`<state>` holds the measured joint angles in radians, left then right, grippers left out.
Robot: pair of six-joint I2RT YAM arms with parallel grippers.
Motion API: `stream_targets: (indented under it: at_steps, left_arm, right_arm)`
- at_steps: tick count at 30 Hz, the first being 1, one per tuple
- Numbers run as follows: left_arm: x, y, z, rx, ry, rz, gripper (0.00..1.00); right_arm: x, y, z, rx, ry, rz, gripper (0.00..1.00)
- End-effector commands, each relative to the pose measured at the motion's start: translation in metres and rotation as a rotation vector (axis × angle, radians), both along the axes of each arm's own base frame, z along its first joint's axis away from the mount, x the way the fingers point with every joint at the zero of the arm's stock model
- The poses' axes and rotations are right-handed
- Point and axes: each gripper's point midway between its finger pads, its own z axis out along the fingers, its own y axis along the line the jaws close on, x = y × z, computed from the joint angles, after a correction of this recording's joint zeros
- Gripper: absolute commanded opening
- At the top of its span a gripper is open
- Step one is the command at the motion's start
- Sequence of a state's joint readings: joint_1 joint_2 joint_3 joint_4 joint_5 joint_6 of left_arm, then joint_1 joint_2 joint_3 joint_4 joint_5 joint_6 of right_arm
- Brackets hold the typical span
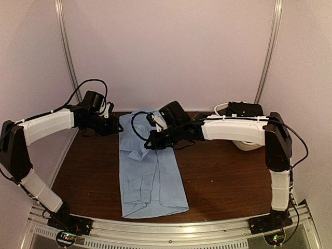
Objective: Fold and stack the long sleeve shirts
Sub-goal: Adjust the sleeve of the rectangle-folded shirt.
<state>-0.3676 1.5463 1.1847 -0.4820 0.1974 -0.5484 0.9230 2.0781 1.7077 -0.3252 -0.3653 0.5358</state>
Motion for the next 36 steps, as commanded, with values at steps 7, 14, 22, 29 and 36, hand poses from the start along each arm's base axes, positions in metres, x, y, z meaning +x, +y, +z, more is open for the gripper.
stream_targets:
  at_steps: [7, 14, 22, 29, 36]
  left_arm:
    - [0.014, -0.008, -0.01, -0.005, -0.014, -0.044, 0.43]
    - [0.014, -0.014, -0.026, -0.018, 0.021, -0.068, 0.42]
    - [0.015, -0.016, -0.036, -0.018, 0.038, -0.077, 0.42]
    - [0.016, -0.018, -0.046, -0.022, 0.054, -0.078, 0.42]
    - [0.02, -0.028, -0.052, -0.033, 0.066, -0.089, 0.42]
  right_arm:
    - [-0.053, -0.041, 0.006, 0.192, 0.256, 0.075, 0.0]
    - [-0.063, -0.069, -0.064, 0.172, 0.375, -0.03, 0.0]
    - [-0.063, -0.08, -0.079, 0.152, 0.389, -0.069, 0.0]
    - [-0.064, -0.095, -0.076, 0.082, 0.342, -0.09, 0.0]
    - [-0.074, -0.105, -0.084, 0.091, 0.371, -0.111, 0.0]
